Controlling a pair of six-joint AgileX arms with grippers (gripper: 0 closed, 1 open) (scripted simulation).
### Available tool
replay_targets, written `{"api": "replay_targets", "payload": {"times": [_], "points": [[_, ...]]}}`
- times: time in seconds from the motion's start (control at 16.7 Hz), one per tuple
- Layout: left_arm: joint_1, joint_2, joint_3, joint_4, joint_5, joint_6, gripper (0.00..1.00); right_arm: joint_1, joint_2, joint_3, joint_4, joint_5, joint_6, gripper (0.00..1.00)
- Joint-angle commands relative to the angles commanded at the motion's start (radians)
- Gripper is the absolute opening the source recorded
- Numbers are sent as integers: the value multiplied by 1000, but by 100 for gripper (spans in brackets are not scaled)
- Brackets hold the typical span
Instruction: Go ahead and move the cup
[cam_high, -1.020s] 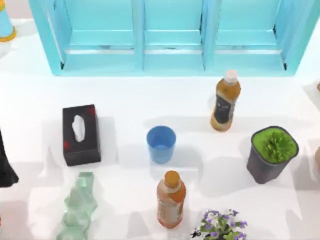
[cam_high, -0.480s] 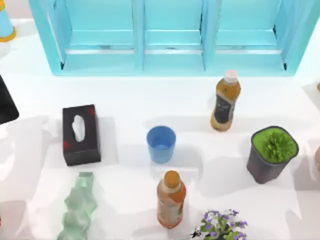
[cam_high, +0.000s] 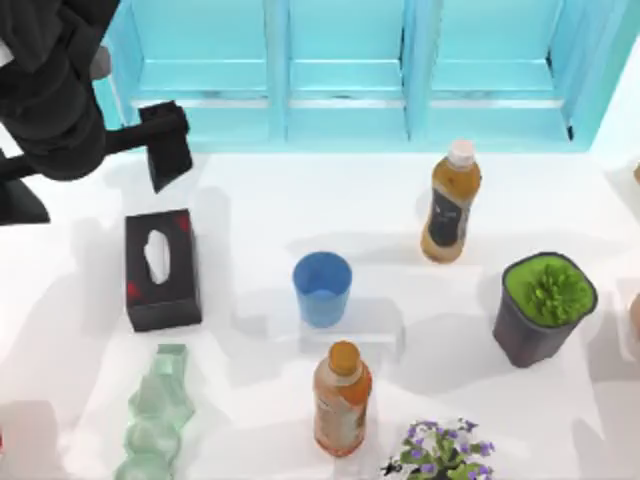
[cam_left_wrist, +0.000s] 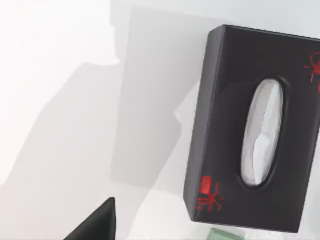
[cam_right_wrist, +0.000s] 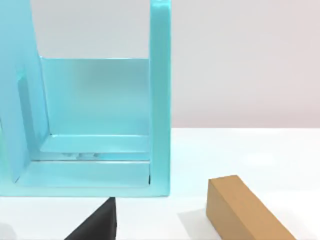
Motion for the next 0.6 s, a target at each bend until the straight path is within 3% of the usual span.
{"api": "replay_targets", "payload": {"times": [0.3, 0.6], "points": [[-188, 353, 397, -254, 32, -88, 100, 0, 0, 0, 0, 0, 0, 100], [-359, 547, 702, -405, 82, -124, 100, 0, 0, 0, 0, 0, 0, 100]]}}
